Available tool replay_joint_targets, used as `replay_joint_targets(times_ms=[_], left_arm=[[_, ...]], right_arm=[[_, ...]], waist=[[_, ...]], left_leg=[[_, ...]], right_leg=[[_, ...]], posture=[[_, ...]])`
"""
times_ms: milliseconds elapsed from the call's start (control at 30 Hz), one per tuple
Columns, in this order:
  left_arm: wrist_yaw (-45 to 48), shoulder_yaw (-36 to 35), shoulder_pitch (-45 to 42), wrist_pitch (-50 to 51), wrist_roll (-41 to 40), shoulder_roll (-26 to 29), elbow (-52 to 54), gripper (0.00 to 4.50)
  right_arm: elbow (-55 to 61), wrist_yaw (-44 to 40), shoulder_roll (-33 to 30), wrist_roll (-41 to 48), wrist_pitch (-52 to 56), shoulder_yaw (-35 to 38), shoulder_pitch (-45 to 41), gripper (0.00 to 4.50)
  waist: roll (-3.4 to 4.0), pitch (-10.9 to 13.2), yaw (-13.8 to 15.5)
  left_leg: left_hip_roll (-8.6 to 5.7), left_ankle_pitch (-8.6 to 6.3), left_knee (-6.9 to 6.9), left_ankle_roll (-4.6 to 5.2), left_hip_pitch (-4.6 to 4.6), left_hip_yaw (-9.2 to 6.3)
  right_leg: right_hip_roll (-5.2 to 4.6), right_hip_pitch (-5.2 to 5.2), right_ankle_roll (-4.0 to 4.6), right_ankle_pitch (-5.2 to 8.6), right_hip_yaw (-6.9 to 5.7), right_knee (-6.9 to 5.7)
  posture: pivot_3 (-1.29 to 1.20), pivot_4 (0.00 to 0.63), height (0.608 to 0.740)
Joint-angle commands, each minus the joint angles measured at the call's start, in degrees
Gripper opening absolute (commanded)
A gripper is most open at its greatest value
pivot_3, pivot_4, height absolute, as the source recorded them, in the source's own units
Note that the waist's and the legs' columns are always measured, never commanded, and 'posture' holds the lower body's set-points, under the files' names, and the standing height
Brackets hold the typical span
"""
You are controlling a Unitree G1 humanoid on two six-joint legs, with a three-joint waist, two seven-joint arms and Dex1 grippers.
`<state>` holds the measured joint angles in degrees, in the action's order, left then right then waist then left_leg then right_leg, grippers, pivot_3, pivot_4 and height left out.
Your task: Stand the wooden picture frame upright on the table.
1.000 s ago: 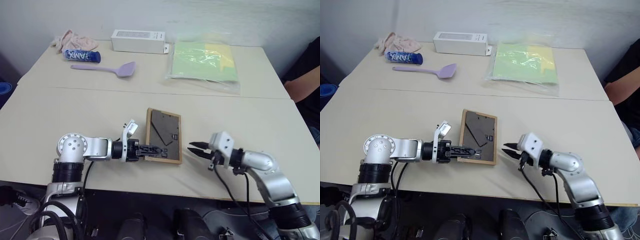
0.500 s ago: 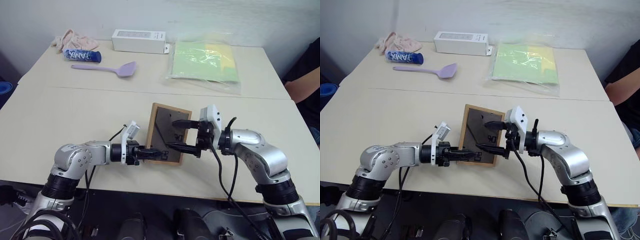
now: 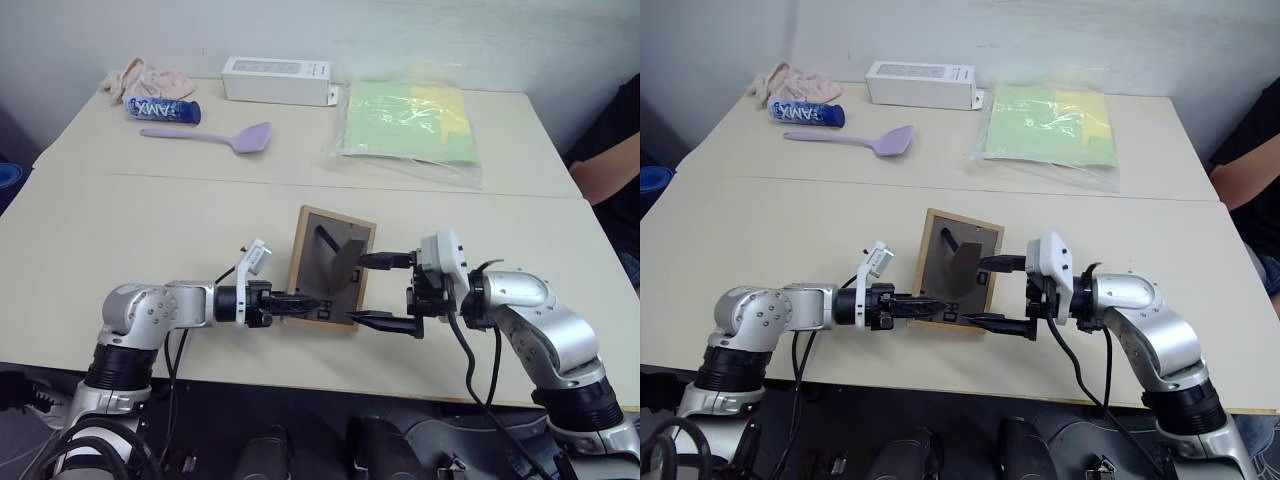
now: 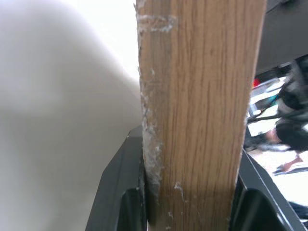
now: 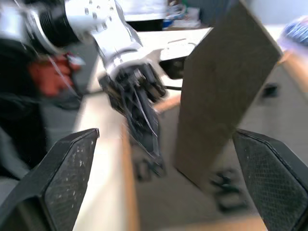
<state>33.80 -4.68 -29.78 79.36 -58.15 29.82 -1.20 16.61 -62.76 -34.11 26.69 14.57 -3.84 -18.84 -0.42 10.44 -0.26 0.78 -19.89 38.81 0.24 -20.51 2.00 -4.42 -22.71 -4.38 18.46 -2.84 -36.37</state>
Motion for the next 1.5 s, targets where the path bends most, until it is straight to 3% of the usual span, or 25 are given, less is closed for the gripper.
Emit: replay_joint_targets(times_ms=[33, 200, 367, 533, 733, 833, 1033, 1167, 1433, 1500], left_arm=[[-1.1, -7.0, -3.9, 10.0, -6.6, -0.1, -2.4, 1.3], [-2.4, -2.6, -4.8, 13.1, -20.1, 6.9, -8.8, 1.3], [-7.4, 2.1, -7.9, 13.1, -34.3, 10.7, -17.9, 1.3], [-12.1, 8.5, -9.2, 13.1, -44.3, 13.3, -18.8, 1.3], [-17.6, 14.0, -8.3, 10.4, -54.7, 15.5, -18.2, 1.3], [-17.0, 14.7, -8.0, 10.2, -54.9, 16.1, -17.1, 1.3], [-18.6, 13.3, -7.3, 7.6, -54.9, 16.0, -15.4, 1.3], [-23.3, 8.8, -5.0, 1.9, -54.9, 14.5, -10.0, 1.3], [-25.6, -0.3, 2.7, -0.5, -54.9, 19.8, -5.3, 3.83], [-27.2, -3.7, 6.4, -2.7, -54.9, 23.1, -4.1, 3.84]], right_arm=[[-3.2, -1.3, -0.5, -3.3, -13.2, 4.9, 0.6, 4.47], [-8.9, -3.8, -2.3, -7.9, -30.2, 7.9, 0.3, 4.47], [-20.9, 0.7, -0.9, -22.1, -56.4, 4.2, -4.8, 4.47], [-30.2, 10.2, 3.1, -32.5, -69.0, 1.3, -9.4, 4.47], [-34.4, 22.6, 6.5, -43.7, -74.5, -0.4, -12.2, 4.47], [-34.9, 27.7, 6.7, -47.1, -77.8, -0.7, -12.3, 3.89], [-36.4, 33.6, 5.8, -49.5, -76.7, -1.7, -11.7, 1.81], [-37.3, 36.8, 5.5, -50.4, -76.2, -1.9, -12.3, 1.66], [-38.0, 40.3, 5.8, -48.2, -75.0, -2.7, -14.8, 1.28], [-37.9, 39.9, 6.0, -45.5, -73.5, -3.0, -14.5, 1.28]], waist=[[-0.05, 0.0, 0.0], [-0.06, 0.0, -0.1], [-0.09, 0.1, -0.3], [-0.11, 0.1, -1.1], [-0.11, 0.1, -1.4], [-0.1, 0.1, -1.4], [-0.1, 0.1, -1.4], [-0.1, 0.1, -1.4], [-0.08, 0.1, -1.9], [-0.08, 0.1, -2.0]], left_leg=[[0.0, 0.0, 0.03, 0.0, -0.01, 0.0], [-0.01, 0.0, 0.0, 0.0, -0.03, -0.01], [0.0, 0.02, 0.1, -0.05, 0.01, -0.02], [0.01, 0.04, 0.11, -0.09, 0.01, -0.03], [0.02, 0.06, 0.21, -0.11, 0.0, -0.05], [0.02, 0.07, 0.21, -0.12, 0.0, -0.05], [0.01, 0.07, 0.23, -0.11, 0.0, -0.04], [0.01, 0.08, 0.21, -0.11, 0.0, -0.04], [0.04, 0.08, 0.17, -0.13, 0.02, -0.03], [0.06, 0.09, 0.17, -0.13, 0.03, -0.04]], right_leg=[[0.01, -0.02, 0.0, 0.0, 0.0, -0.05], [-0.01, -0.01, -0.02, -0.01, 0.0, -0.14], [-0.02, -0.01, -0.01, -0.01, 0.01, -0.07], [-0.02, -0.02, -0.01, 0.0, 0.01, -0.11], [-0.02, -0.02, 0.0, 0.0, 0.01, -0.16], [-0.01, -0.02, 0.01, 0.0, 0.01, -0.16], [0.0, -0.01, 0.01, 0.01, 0.01, -0.16], [-0.02, -0.02, 0.01, 0.01, 0.02, -0.16], [0.01, -0.02, 0.02, 0.01, 0.03, -0.16], [0.01, -0.02, 0.04, 0.02, 0.02, -0.16]], posture=[[0.0, 0.15, 0.74], [0.0, 0.15, 0.74], [0.0, 0.15, 0.74], [0.0, 0.15, 0.74], [0.0, 0.15, 0.74], [0.0, 0.15, 0.74], [0.0, 0.15, 0.74], [0.0, 0.15, 0.74], [0.0, 0.15, 0.74], [0.0, 0.15, 0.74]])
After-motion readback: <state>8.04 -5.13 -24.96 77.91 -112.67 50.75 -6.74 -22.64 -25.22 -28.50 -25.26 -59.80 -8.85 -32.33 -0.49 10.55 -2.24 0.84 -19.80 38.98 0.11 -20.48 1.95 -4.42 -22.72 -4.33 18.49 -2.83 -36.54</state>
